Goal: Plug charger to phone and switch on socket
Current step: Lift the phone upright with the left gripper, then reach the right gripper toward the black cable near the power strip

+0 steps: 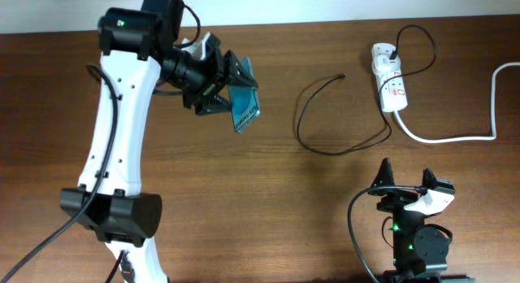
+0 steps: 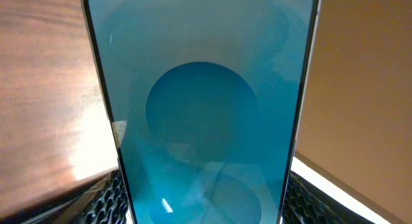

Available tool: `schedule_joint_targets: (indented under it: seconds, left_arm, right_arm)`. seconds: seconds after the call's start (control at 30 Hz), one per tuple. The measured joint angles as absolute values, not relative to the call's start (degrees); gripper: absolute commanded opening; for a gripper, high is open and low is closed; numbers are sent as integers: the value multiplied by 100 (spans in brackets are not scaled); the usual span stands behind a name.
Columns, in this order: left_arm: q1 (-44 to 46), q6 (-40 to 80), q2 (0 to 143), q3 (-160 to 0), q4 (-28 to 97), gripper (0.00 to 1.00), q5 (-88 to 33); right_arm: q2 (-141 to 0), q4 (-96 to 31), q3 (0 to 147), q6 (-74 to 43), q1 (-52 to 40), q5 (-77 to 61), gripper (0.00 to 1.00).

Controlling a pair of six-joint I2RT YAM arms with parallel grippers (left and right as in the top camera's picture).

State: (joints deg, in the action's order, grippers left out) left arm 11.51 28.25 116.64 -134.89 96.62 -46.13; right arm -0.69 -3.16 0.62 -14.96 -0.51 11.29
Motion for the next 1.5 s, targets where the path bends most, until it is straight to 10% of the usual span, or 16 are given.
schedule_joint_targets:
  seconds: [0.57, 0.9, 1.17, 1.5]
  left_arm:
    - [2147, 2792, 10527, -13747, 9644, 13, -1179]
    - [2147, 2812, 10527, -13502, 9297, 15, -550]
    - [2147, 2812, 10527, -12932, 9105, 15, -550]
    - [2147, 2812, 10532, -12919, 9030, 16, -506]
  right_arm:
    - [-69, -320, 62, -1503, -51, 1028, 98]
    - [-69, -325, 62, -1623, -51, -4224, 98]
    - [-139, -598, 154, -3769, -51, -4792, 98]
    - [-3544, -3385, 2770, -2731, -49, -3962, 98]
